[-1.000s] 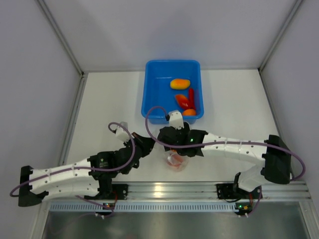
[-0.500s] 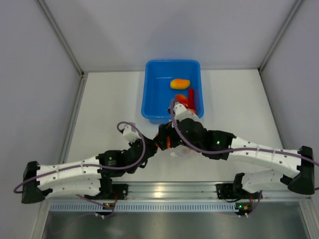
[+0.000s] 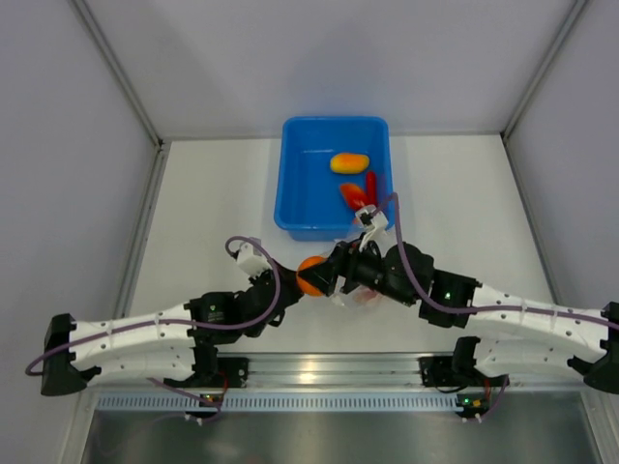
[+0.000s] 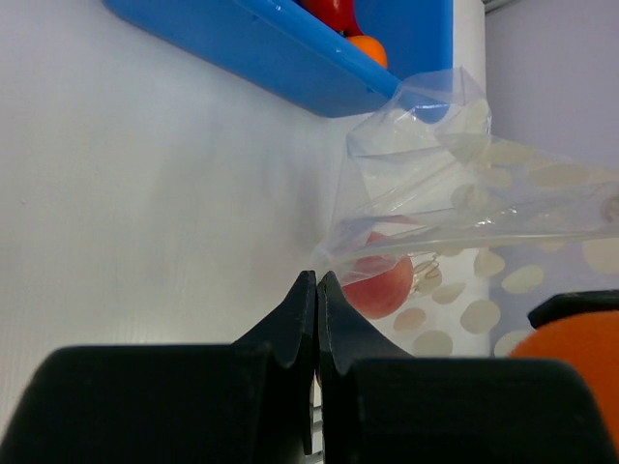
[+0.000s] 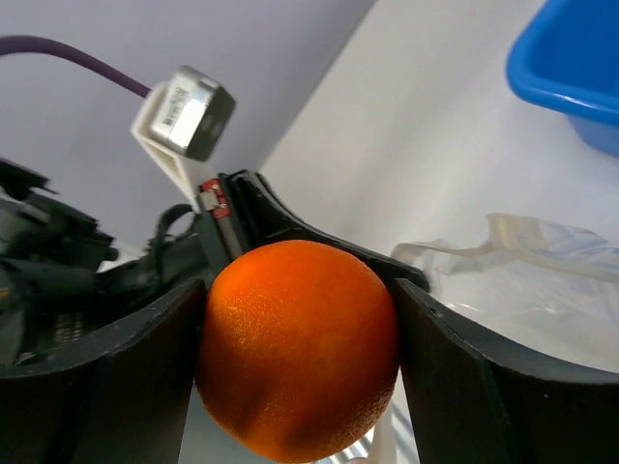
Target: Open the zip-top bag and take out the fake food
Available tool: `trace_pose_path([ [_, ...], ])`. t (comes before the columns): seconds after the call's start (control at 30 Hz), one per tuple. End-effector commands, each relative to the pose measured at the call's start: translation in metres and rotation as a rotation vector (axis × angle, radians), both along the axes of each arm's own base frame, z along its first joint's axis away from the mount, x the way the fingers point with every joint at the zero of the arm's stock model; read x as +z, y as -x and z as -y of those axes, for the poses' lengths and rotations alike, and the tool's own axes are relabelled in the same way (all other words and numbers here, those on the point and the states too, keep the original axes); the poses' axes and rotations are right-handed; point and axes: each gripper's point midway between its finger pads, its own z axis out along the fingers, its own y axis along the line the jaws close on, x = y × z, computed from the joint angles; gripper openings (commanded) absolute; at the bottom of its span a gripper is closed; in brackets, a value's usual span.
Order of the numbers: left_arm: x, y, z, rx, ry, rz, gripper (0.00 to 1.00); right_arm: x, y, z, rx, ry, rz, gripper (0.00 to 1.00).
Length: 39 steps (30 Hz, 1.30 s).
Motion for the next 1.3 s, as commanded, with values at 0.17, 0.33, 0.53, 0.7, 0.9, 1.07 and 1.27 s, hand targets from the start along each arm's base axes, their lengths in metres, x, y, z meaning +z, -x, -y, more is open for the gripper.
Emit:
trace_pose_path([
  [0.17,0.006,-0.005,-0.016,0.071,0.043,0.027,0.0,0.117,0.037,-0.003,0.193,-0.549,-0.065,0.32],
  [0.33,0.009,-0.007,-0.013,0.078,0.052,0.024,0.0,0.147,0.065,-0.013,0.389,-0.73,-0.165,0.31],
  [0.53,0.015,-0.007,-0.009,0.07,0.051,0.028,0.0,0.162,0.079,-0.031,0.541,-0.806,-0.203,0.29],
  [0.7,0.014,-0.006,-0.013,0.06,0.042,0.035,0.0,0.161,0.049,-0.025,0.383,-0.642,-0.091,0.29],
  [0.9,0.013,-0.003,-0.02,0.055,0.057,0.038,0.0,0.182,-0.037,0.018,0.12,-0.495,0.057,0.3],
  [1.07,0.015,-0.002,-0.023,0.046,0.064,0.046,0.0,0.145,-0.151,0.067,-0.196,-0.297,0.059,0.3],
  [1.27,0.029,0.0,-0.023,0.013,0.061,0.074,0.0,0.057,-0.253,0.105,-0.457,0.046,-0.005,0.34],
])
